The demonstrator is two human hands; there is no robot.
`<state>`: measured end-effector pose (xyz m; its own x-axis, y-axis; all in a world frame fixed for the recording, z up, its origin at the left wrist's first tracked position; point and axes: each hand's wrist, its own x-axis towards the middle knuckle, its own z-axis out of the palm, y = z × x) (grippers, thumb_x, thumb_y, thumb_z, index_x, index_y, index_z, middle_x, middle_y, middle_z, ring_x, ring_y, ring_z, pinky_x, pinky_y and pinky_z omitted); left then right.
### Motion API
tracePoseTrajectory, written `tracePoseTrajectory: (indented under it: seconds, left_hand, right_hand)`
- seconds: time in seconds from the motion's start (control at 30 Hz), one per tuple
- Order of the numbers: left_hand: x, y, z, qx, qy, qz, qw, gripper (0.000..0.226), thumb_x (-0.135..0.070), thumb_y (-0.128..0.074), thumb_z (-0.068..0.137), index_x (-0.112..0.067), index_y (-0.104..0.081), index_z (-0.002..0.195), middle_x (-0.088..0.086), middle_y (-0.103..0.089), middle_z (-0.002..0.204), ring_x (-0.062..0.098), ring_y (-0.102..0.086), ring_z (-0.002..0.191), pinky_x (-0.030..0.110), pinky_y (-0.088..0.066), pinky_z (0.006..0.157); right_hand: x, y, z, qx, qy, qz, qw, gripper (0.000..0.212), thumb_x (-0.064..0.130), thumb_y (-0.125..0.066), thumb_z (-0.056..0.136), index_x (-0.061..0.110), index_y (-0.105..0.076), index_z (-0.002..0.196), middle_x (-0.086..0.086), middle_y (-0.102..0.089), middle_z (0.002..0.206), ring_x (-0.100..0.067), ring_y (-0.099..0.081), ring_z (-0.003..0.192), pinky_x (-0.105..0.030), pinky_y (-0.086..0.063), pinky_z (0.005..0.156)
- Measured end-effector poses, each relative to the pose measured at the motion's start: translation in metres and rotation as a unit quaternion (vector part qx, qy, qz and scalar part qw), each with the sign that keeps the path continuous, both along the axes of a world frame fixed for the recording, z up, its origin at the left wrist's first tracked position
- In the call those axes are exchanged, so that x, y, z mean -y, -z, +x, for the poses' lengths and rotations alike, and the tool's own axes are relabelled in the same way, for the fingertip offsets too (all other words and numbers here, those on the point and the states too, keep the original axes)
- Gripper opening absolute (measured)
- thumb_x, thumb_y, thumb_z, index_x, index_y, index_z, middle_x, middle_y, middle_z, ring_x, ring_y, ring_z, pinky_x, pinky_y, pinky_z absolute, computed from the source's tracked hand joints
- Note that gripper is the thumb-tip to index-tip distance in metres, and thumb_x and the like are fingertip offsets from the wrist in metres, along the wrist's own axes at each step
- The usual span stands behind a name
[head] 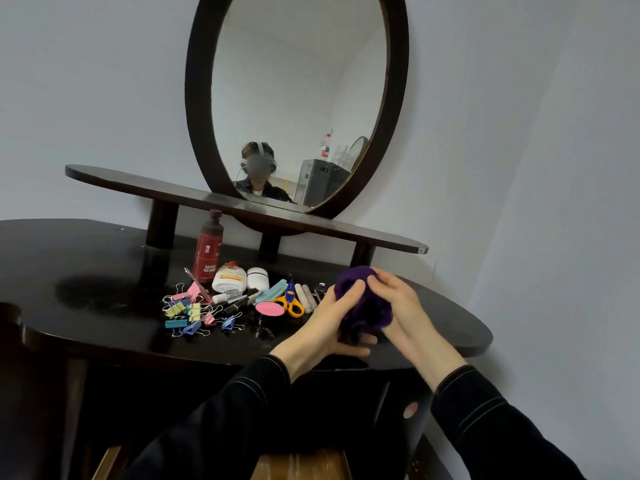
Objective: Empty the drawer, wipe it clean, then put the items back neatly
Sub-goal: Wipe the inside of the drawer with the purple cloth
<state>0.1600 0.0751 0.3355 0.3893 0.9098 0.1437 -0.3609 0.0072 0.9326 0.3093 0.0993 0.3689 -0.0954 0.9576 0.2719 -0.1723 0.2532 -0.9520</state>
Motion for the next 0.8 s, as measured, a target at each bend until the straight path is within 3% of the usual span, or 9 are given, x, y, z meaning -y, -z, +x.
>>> tracePoseTrajectory:
  seconds: [0.1,0.17,0.23,0.3,0.43,0.5,0.57,0.7,0.8]
  left_hand:
    - [-0.004,0.003,-0.002,0.048,-0.039,-0.029,0.998,0.041,-0.055,-0.061,0.092,-0.03,-0.058,0.123,0.013,-0.071,0.114,0.031,-0.072,0.082,0.04,-0.059,0.067]
    - [-0.007,0.004,-0.005,0.079,-0.073,-0.052,0.993,0.023,-0.026,-0.06,0.096,-0.024,-0.063,0.119,0.017,-0.064,0.121,0.032,-0.067,0.092,0.037,-0.057,0.063]
    - [-0.008,0.004,-0.006,0.069,-0.093,-0.043,0.992,0.032,-0.008,-0.052,0.091,-0.017,-0.066,0.118,0.018,-0.06,0.125,0.034,-0.06,0.109,0.036,-0.055,0.063]
    - [0.001,0.0,-0.007,0.032,-0.1,-0.007,0.994,0.039,-0.002,-0.046,0.086,-0.013,-0.066,0.118,0.018,-0.061,0.123,0.033,-0.058,0.109,0.035,-0.053,0.062]
    - [0.038,0.0,-0.004,-0.022,-0.059,0.109,0.992,0.047,-0.007,-0.047,0.064,-0.014,-0.072,0.103,0.011,-0.068,0.104,0.03,-0.062,0.091,0.031,-0.047,0.061]
    - [0.058,0.01,-0.005,-0.063,-0.044,0.17,0.982,0.051,-0.006,-0.047,0.063,-0.016,-0.066,0.109,0.0,-0.07,0.103,0.017,-0.063,0.086,0.027,-0.048,0.057]
    - [0.079,0.021,-0.008,-0.098,-0.049,0.207,0.972,0.055,-0.003,-0.047,0.066,-0.016,-0.055,0.118,0.0,-0.068,0.112,0.012,-0.061,0.088,0.025,-0.049,0.065]
    - [0.11,0.036,-0.029,-0.258,-0.116,0.327,0.902,0.063,-0.007,-0.052,0.072,-0.021,-0.043,0.132,0.0,-0.059,0.122,0.019,-0.059,0.106,0.041,-0.05,0.095]
    - [0.123,0.053,-0.051,-0.39,-0.192,0.401,0.806,0.071,-0.014,-0.063,0.072,-0.022,-0.043,0.14,-0.009,-0.052,0.131,0.007,-0.048,0.12,0.019,-0.042,0.098]
  right_hand:
    - [0.005,0.014,0.003,0.024,-0.032,0.007,0.999,0.03,-0.008,-0.059,0.091,0.003,-0.065,0.118,-0.02,-0.071,0.115,-0.034,-0.07,0.106,-0.045,-0.057,0.09]
    - [0.012,0.022,0.011,0.08,-0.023,0.015,0.996,0.035,-0.015,-0.058,0.082,0.007,-0.069,0.106,-0.019,-0.071,0.108,-0.035,-0.069,0.1,-0.042,-0.057,0.084]
    - [0.02,0.025,0.021,0.093,-0.027,0.011,0.995,0.03,-0.008,-0.058,0.074,0.005,-0.071,0.098,-0.021,-0.07,0.107,-0.037,-0.066,0.099,-0.042,-0.055,0.085]
    - [0.027,0.025,0.028,0.018,-0.046,-0.027,0.998,0.022,0.004,-0.061,0.083,0.0,-0.07,0.103,-0.025,-0.066,0.114,-0.036,-0.067,0.105,-0.044,-0.057,0.086]
    - [0.048,0.026,0.032,-0.001,-0.124,-0.085,0.989,0.053,0.041,-0.056,0.096,0.009,-0.058,0.138,-0.02,-0.062,0.135,-0.037,-0.06,0.125,-0.055,-0.049,0.104]
    - [0.066,0.034,0.028,-0.001,-0.205,-0.084,0.975,0.056,0.046,-0.06,0.096,0.013,-0.057,0.141,-0.02,-0.058,0.14,-0.036,-0.057,0.129,-0.049,-0.053,0.099]
    - [0.087,0.047,0.02,-0.001,-0.232,-0.093,0.968,0.058,0.044,-0.079,0.085,0.016,-0.064,0.133,-0.021,-0.062,0.135,-0.033,-0.062,0.123,-0.041,-0.057,0.091]
    - [0.114,0.078,-0.003,-0.002,-0.192,-0.097,0.977,0.072,0.034,-0.085,0.076,0.012,-0.057,0.138,-0.019,-0.067,0.128,-0.028,-0.067,0.117,-0.035,-0.058,0.088]
    - [0.126,0.105,-0.015,0.012,-0.181,-0.111,0.977,0.061,0.039,-0.089,0.074,0.018,-0.068,0.127,-0.009,-0.074,0.114,-0.021,-0.073,0.103,-0.032,-0.06,0.078]
